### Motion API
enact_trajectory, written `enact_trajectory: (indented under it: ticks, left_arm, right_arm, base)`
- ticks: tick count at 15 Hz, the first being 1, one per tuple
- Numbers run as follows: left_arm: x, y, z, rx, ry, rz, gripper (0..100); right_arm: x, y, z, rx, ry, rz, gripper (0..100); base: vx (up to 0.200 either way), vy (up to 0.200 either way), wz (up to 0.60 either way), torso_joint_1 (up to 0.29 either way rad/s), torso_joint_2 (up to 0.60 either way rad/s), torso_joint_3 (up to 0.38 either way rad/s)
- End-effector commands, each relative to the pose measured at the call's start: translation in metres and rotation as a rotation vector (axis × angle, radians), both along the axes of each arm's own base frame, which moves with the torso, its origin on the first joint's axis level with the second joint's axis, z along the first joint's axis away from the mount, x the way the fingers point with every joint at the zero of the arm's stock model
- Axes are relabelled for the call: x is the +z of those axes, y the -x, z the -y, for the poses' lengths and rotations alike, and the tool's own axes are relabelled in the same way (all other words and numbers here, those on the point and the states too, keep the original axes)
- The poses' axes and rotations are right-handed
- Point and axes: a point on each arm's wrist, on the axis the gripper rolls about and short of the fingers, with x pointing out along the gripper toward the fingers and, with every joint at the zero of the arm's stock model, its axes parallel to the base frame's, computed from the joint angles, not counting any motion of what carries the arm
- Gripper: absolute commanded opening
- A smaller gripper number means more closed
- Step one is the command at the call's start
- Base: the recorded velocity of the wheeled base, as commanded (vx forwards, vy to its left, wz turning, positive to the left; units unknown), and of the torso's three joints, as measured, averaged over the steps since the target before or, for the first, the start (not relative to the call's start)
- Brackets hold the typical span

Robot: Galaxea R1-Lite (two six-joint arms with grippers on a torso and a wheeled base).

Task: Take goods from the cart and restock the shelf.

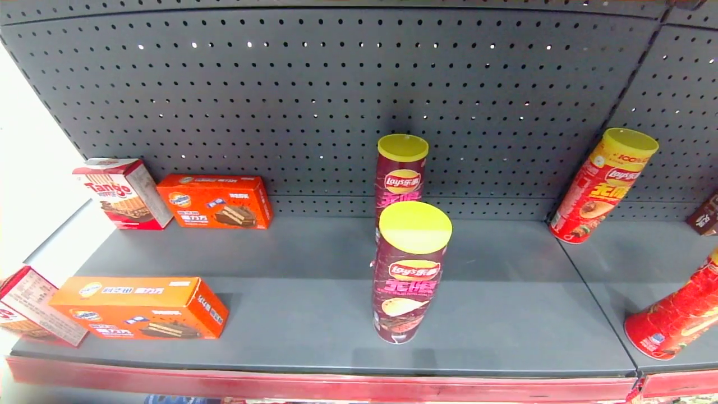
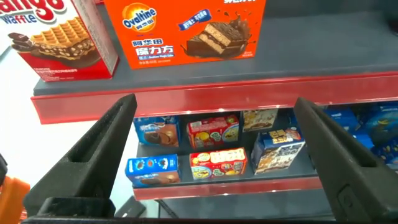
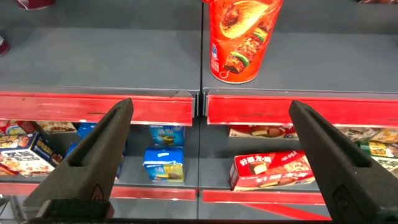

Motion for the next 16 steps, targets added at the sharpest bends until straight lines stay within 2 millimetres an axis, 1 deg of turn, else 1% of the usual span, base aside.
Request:
enact_trajectory:
  ticks: [1,2,16]
  left_arm:
    - [0.0,-0.0003,0.0,0.0,-0.001,-0.004,100]
    - [0.0,-0.0003,0.0,0.0,-0.001,-0.004,100]
    - [0.0,-0.0003,0.0,0.0,0.002,-0.004,100]
  right_arm:
    - [0.0001,-0.0001,0.0,0.0,0.001,-0.001,100]
    - [-0.0001,-0.0001,0.0,0.0,-0.001,-0.003,100]
    - [0.0001,-0.0001,0.0,0.001,0.001,-0.001,100]
  base:
    - [0.0,0.0,0.0,0.0,0.0,0.0]
    - [-0.2,0.0,0.0,0.022,0.0,-0.002]
    - [0.0,0.0,0.0,0.0,0.0,0.0]
